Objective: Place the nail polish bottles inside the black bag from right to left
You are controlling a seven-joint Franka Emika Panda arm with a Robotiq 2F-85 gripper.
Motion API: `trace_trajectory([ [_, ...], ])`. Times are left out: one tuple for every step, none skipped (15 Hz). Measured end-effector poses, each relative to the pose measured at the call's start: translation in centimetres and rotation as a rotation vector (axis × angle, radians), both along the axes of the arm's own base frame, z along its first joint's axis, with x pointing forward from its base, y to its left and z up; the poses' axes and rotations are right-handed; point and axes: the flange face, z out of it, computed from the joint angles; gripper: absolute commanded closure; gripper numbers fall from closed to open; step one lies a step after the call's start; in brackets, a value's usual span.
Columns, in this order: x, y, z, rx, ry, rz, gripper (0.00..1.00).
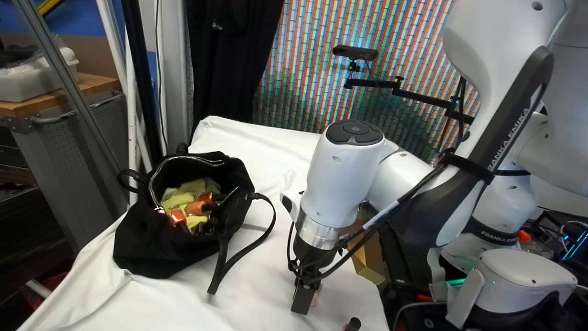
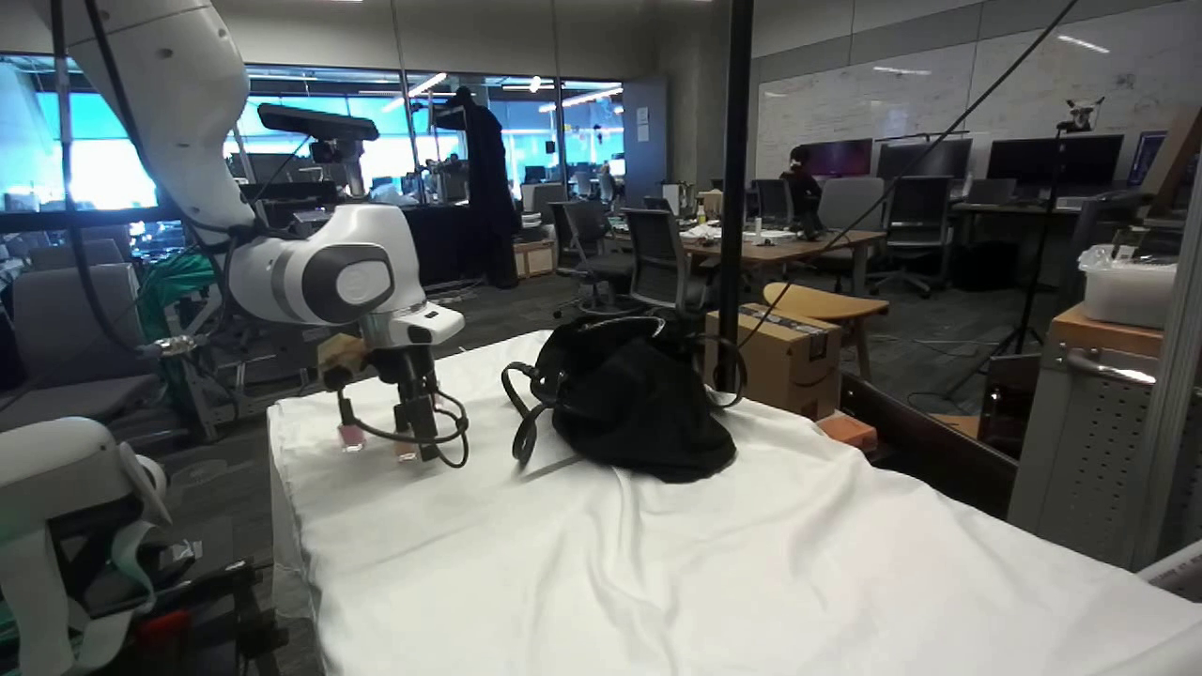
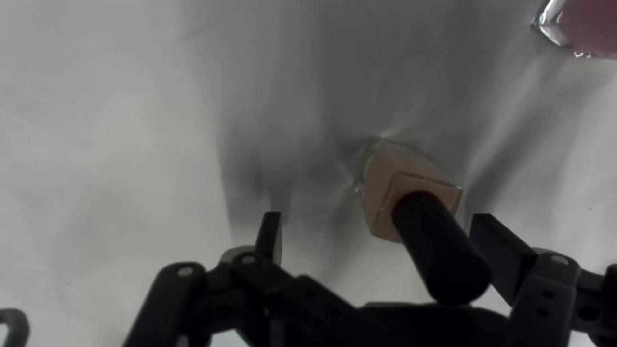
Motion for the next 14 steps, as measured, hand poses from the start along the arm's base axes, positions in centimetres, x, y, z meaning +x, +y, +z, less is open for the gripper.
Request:
trace_trajectory([
  [-0.05,0.04,-0.19,-0.002,0.003,0.001,0.0],
  [-0.11,0.07,-0.35,-0.004,0.006,0.003,0.0],
  [-0.16,0.09,-0.46,-0.006,0.008,0.004,0.0],
  [-0.19,0.1,-0.56,-0.007,0.01,0.004,0.0],
  [-0.23,0.1,-0.66,-0.009,0.012,0.005,0.0],
  [-0.25,0.09,-0.76,-0.01,0.014,0.005,0.0],
  [-0.26,0.07,-0.85,-0.01,0.015,0.004,0.0],
  [-0.26,0.07,-0.9,-0.011,0.016,0.004,0.0],
  [-0.26,0.1,-0.89,-0.012,0.015,0.005,0.0],
  [-0.24,0.16,-0.86,-0.012,0.014,0.006,0.0],
  [-0.22,0.27,-0.8,-0.013,0.012,0.009,0.0],
  [-0.17,0.4,-0.69,-0.015,0.007,0.012,0.0],
  [-0.13,0.57,-0.54,-0.018,0.001,0.014,0.0],
  [-0.12,0.77,-0.33,-0.021,-0.005,0.015,0.0],
])
